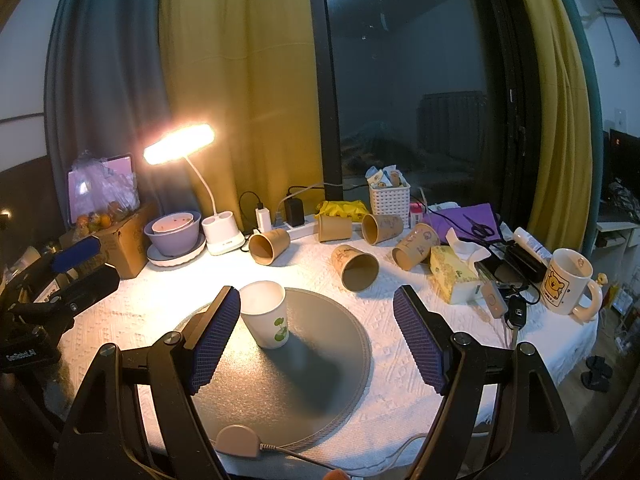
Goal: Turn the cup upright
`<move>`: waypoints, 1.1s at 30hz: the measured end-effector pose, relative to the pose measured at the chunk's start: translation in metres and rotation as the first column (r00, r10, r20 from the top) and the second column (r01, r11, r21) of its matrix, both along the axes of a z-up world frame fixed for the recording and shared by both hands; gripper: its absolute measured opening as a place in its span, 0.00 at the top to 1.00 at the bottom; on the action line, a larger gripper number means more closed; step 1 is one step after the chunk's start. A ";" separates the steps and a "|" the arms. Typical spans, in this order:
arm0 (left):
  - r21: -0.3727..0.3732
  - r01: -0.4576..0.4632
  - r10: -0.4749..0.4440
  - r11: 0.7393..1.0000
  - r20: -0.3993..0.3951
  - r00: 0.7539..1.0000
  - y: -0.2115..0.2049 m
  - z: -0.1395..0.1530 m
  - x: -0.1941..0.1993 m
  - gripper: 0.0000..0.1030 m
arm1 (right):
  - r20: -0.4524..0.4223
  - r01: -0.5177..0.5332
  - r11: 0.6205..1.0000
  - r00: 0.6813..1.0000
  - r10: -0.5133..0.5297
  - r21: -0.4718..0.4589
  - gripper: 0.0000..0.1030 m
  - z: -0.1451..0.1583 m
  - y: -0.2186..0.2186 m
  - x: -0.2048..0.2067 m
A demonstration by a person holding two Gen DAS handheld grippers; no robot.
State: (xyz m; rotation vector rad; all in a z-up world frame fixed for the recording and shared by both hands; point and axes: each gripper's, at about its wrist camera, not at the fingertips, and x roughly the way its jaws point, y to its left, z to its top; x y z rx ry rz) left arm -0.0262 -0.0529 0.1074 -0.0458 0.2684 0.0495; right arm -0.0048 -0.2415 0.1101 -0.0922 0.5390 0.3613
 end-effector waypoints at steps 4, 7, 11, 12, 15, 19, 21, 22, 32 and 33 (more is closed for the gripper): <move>-0.002 0.000 0.000 1.000 0.000 1.000 0.001 0.000 0.001 0.12 | 0.000 0.000 1.000 1.000 0.000 -0.001 0.21 -0.001 -0.001 0.000; 0.000 0.000 0.000 1.000 0.000 1.000 0.001 0.000 0.001 0.12 | -0.002 0.001 1.000 1.000 -0.001 -0.001 0.21 -0.001 -0.001 0.000; 0.000 0.001 -0.001 1.000 0.001 1.000 0.001 0.000 0.000 0.12 | -0.001 0.001 1.000 1.000 -0.001 -0.002 0.21 -0.001 -0.003 0.000; 0.000 0.001 -0.001 1.000 0.001 1.000 0.001 0.000 0.001 0.12 | 0.000 0.000 1.000 1.000 0.000 -0.002 0.21 -0.001 -0.003 0.000; 0.000 0.001 -0.001 1.000 0.001 1.000 0.001 0.000 0.001 0.12 | -0.002 0.002 1.000 1.000 -0.002 -0.004 0.21 -0.002 -0.005 0.001; -0.001 0.000 0.000 1.000 0.000 1.000 0.002 -0.001 0.001 0.12 | -0.006 0.004 1.000 1.000 -0.004 -0.006 0.21 -0.002 -0.008 0.004; -0.001 0.000 0.000 1.000 0.000 1.000 0.002 0.000 0.001 0.12 | -0.006 0.004 1.000 1.000 -0.004 -0.006 0.21 -0.002 -0.008 0.004; -0.001 0.000 0.000 1.000 0.000 1.000 0.003 0.000 0.001 0.12 | -0.005 0.003 1.000 1.000 -0.003 -0.006 0.21 -0.002 -0.007 0.004; 0.000 -0.007 0.007 1.000 0.000 1.000 0.005 0.001 0.003 0.12 | -0.010 0.009 1.000 1.000 -0.010 -0.010 0.21 -0.004 -0.010 0.011; 0.001 -0.006 0.006 1.000 0.000 1.000 0.005 0.001 0.002 0.12 | -0.010 0.010 1.000 1.000 -0.010 -0.010 0.21 -0.005 -0.012 0.011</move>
